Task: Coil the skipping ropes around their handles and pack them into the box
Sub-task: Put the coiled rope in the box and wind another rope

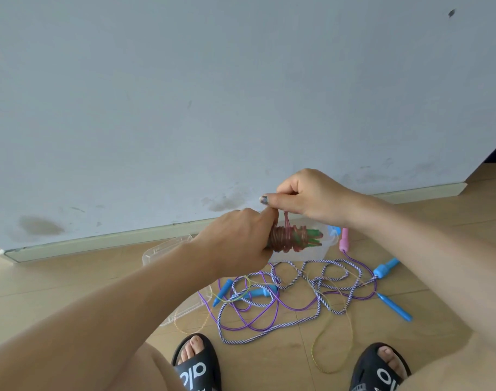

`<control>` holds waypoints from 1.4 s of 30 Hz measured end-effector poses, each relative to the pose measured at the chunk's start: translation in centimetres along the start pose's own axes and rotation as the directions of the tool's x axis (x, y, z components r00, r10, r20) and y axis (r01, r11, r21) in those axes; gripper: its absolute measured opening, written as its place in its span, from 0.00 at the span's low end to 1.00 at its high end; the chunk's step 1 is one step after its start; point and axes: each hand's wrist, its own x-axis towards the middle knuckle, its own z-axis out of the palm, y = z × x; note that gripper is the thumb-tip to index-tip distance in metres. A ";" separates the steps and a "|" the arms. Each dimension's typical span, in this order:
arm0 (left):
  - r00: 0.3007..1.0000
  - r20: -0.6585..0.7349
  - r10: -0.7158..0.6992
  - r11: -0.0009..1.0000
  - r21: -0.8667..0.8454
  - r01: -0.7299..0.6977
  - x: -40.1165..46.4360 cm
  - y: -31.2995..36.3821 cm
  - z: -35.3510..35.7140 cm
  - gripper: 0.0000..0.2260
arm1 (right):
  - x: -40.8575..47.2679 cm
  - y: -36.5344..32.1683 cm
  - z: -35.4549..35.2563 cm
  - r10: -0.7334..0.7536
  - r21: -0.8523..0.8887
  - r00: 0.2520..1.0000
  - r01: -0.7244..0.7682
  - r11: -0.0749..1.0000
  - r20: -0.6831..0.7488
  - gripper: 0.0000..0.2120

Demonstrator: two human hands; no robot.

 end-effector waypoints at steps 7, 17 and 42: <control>0.979 -0.120 -0.163 0.868 -0.489 0.084 0.1 0.3 -0.8 0.08 | 0.2 1.2 2.1 0.221 0.456 0.973 -0.229 0.860 0.072 0.20; 0.852 0.085 -0.516 0.655 -0.602 0.457 1.3 -2.2 -1.0 0.05 | -1.6 0.0 2.7 0.279 0.269 0.959 -0.254 0.929 -0.059 0.24; 0.972 0.044 -0.232 0.967 -0.097 0.235 -0.2 -0.8 -0.4 0.11 | -0.3 -1.2 1.9 -0.191 -0.298 0.939 0.102 0.949 -0.286 0.29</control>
